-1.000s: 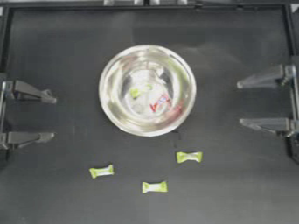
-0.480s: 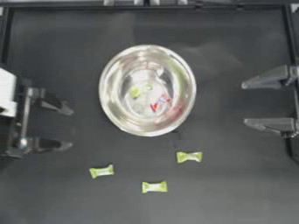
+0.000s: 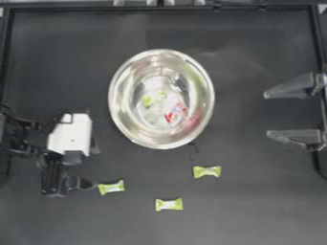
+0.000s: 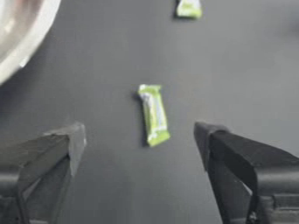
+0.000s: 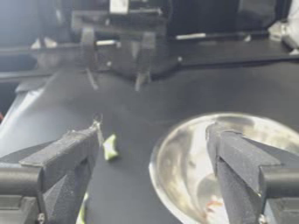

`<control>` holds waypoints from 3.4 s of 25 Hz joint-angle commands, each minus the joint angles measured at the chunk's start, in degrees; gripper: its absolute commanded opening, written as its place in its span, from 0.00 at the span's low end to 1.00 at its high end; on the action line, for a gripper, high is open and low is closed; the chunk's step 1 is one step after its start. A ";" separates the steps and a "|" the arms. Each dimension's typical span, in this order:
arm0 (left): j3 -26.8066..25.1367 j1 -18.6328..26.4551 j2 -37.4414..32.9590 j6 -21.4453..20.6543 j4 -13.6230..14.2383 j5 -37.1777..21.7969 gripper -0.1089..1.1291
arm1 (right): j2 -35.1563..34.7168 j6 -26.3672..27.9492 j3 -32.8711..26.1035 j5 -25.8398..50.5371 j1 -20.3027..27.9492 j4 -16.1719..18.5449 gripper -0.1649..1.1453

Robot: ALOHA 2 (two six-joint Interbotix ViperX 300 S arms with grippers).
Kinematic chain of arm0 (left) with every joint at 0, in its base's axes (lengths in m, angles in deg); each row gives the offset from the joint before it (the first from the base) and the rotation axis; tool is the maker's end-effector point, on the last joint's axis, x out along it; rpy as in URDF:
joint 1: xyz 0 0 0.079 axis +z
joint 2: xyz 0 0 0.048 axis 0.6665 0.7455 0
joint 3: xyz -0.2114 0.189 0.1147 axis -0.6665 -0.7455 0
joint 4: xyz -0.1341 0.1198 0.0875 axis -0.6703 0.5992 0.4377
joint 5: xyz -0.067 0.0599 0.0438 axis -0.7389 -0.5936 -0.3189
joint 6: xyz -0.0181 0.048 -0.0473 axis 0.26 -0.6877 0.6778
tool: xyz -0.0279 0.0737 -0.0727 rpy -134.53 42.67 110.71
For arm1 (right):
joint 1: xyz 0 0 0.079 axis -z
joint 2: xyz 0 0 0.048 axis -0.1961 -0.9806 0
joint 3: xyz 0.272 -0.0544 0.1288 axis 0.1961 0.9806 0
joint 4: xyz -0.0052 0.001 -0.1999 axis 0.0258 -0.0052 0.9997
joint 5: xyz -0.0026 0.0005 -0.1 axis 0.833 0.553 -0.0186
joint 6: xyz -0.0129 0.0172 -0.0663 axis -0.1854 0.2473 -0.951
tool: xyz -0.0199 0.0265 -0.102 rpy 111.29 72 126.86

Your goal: Put candies in bowl

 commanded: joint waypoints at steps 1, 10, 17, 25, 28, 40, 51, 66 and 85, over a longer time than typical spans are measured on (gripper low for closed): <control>2.29 -1.58 2.64 2.72 2.37 0.26 0.92 | -0.79 -0.09 -0.62 -0.18 -0.09 -0.26 0.88; 6.42 -3.96 13.10 5.89 4.48 0.09 0.92 | -1.67 -0.09 -0.62 -0.26 -0.09 -0.70 0.88; 8.26 -4.83 19.25 7.21 4.57 0.00 0.91 | -1.76 -0.09 -0.62 -0.35 -0.09 -0.88 0.89; 9.14 -5.27 24.35 8.88 4.75 0.09 0.91 | -1.76 0.00 -0.62 -0.44 -0.09 -0.88 0.88; 9.76 -5.45 25.40 9.05 4.83 0.09 0.91 | -1.76 0.00 -0.62 -0.44 -0.09 -0.88 0.88; 12.83 -8.09 28.74 9.05 5.36 -6.06 0.43 | -1.76 0.00 -0.62 -0.53 -0.09 -0.88 0.88; 13.97 -8.70 22.68 9.05 7.47 -5.10 0.42 | -1.76 0.00 -0.62 -0.53 -0.18 -0.88 0.88; 13.97 5.27 6.94 5.10 11.51 2.37 0.42 | -2.99 0.00 0.09 -2.37 -0.18 -1.41 0.88; 23.55 22.41 20.65 -8.09 9.23 6.33 0.42 | -3.25 0.00 0.26 -2.72 -0.09 -1.41 0.88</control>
